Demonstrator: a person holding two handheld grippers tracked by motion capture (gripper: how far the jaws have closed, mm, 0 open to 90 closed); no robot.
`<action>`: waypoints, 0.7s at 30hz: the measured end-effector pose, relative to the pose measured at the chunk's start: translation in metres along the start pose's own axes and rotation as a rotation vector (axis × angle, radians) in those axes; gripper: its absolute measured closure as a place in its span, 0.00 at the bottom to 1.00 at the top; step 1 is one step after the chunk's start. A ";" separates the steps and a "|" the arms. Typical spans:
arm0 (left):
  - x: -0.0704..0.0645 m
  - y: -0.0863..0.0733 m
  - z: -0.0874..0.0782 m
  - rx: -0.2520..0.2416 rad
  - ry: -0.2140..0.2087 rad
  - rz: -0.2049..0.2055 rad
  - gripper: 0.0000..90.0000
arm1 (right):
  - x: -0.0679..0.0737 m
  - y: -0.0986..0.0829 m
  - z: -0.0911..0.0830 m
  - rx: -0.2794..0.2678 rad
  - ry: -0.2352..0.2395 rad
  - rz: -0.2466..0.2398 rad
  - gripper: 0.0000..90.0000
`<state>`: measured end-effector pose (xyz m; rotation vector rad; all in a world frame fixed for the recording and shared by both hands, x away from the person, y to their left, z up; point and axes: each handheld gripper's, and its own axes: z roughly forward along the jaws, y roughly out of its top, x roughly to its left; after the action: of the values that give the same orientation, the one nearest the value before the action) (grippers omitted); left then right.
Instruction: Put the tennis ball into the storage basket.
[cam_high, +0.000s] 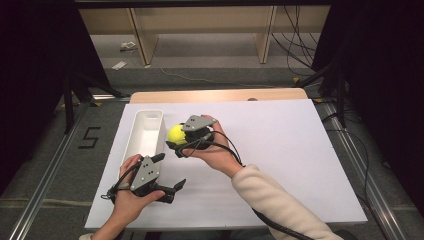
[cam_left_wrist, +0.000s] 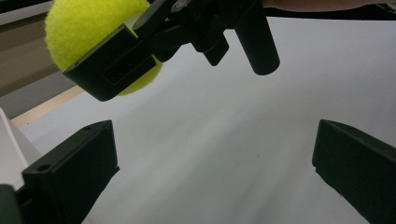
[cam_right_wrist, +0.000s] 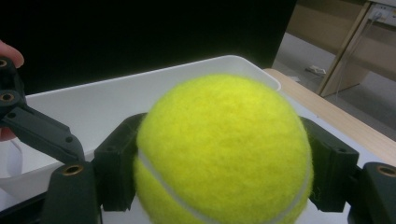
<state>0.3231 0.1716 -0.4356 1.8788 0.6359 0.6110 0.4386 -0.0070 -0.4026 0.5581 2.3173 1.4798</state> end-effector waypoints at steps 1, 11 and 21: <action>0.000 0.000 0.000 0.000 0.000 0.000 0.00 | 0.000 0.000 0.000 0.001 0.000 0.000 0.29; 0.000 0.000 0.000 0.001 0.001 0.003 0.00 | 0.001 0.002 0.003 0.004 -0.002 -0.002 0.29; 0.000 0.000 0.000 0.001 0.004 0.005 0.00 | 0.001 0.006 0.002 0.000 -0.003 -0.009 0.29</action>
<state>0.3228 0.1715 -0.4354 1.8809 0.6345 0.6175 0.4396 -0.0027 -0.3980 0.5487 2.3141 1.4736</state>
